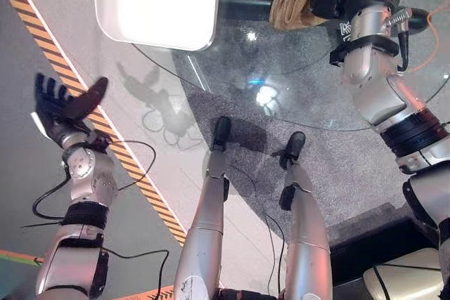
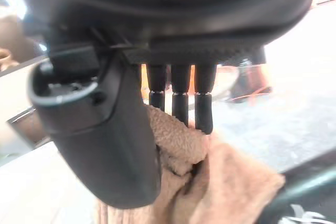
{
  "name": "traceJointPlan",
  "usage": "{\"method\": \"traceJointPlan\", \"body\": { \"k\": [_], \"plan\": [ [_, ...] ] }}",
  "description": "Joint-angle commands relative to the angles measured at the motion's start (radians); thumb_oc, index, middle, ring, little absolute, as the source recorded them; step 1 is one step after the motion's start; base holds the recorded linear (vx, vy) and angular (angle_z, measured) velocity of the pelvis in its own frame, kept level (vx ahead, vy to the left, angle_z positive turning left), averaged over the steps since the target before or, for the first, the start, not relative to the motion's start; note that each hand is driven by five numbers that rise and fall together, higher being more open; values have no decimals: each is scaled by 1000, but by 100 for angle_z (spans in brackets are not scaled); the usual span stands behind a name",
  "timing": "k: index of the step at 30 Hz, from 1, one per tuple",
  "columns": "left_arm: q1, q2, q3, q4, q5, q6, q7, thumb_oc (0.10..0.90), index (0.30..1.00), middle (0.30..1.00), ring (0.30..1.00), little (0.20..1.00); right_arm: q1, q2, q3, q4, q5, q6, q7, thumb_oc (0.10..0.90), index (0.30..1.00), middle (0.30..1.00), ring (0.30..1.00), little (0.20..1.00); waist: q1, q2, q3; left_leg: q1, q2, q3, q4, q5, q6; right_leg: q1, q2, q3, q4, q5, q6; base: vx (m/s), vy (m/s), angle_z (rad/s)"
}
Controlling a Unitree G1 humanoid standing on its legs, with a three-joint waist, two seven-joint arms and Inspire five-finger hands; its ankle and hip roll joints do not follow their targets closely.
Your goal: Wipe the table with a cloth and put it in the basket.
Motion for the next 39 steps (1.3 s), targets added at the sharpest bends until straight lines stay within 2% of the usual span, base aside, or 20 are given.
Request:
{"method": "traceJointPlan", "body": {
  "k": [1, 7, 13, 18, 23, 26, 31, 35, 39],
  "plan": [
    [-19, 57, 117, -99, 134, -157, 137, 800, 900, 900, 900, 900, 49, -90, -86, -136, -44, -54, -108, 100, 300, 300, 300, 200, -20, -7, -9, 35, -70, 79, 10, -62, 104, 25, 67, -26, 61, -93, -11, 0, 0, 0],
    [-41, 56, 142, -251, 279, -162, 256, 800, 900, 900, 900, 900, 164, -71, -194, -225, -84, -97, -98, 100, 300, 300, 300, 200, -36, -19, -9, 53, -67, 89, 9, -67, 105, 42, 77, -14, 62, -96, -10, 7, -7, -3],
    [-31, 46, 151, -357, 356, -161, 258, 800, 900, 900, 900, 900, 220, -57, -255, -291, -114, -125, -68, 100, 300, 300, 300, 200, -43, -21, -9, 58, -66, 96, 15, -62, 105, 46, 80, -8, 63, -89, -12, 12, -1, -1],
    [-19, 40, 136, -445, 376, -142, 172, 800, 900, 900, 900, 900, 251, -50, -297, -337, -109, -153, -56, 100, 300, 300, 300, 200, -49, -22, -9, 65, -64, 103, 16, -63, 106, 52, 84, 2, 67, -90, -12, 0, 0, 0],
    [5, 18, 104, -535, 407, -129, 74, 800, 900, 900, 900, 900, 295, -34, -357, -415, -76, -213, -30, 100, 300, 300, 300, 200, -61, -25, -9, 78, -64, 111, 19, -72, 108, 62, 89, 14, 73, -95, -9, 6, 1, 0],
    [9, 13, 76, -577, 408, -100, -36, 800, 900, 900, 900, 900, 315, -29, -391, -462, -39, -252, -5, 100, 300, 300, 300, 200, -69, -29, -9, 85, -61, 117, 16, -69, 109, 66, 92, 19, 73, -89, -7, 0, 0, 0],
    [-2, 12, 37, -608, 395, -77, -155, 800, 900, 900, 900, 900, 330, -26, -427, -507, -16, -292, 15, 100, 300, 300, 300, 200, -80, -32, -9, 86, -57, 126, 14, -60, 111, 64, 96, 26, 70, -73, -5, 11, 15, -7],
    [-24, 10, -8, -626, 391, -45, -245, 800, 900, 900, 900, 900, 321, -27, -434, -538, 0, -309, 28, 100, 300, 300, 300, 200, -90, -37, -9, 104, -55, 133, 14, -68, 112, 79, 96, 33, 69, -75, -1, 2, 4, -1],
    [-44, 16, -36, -642, 384, -24, -287, 800, 900, 900, 900, 900, 304, -34, -439, -555, 21, -320, 40, 100, 300, 300, 300, 200, -96, -37, -9, 109, -54, 137, 10, -64, 112, 81, 96, 37, 63, -68, 1, -4, 4, -1]
  ]
}}
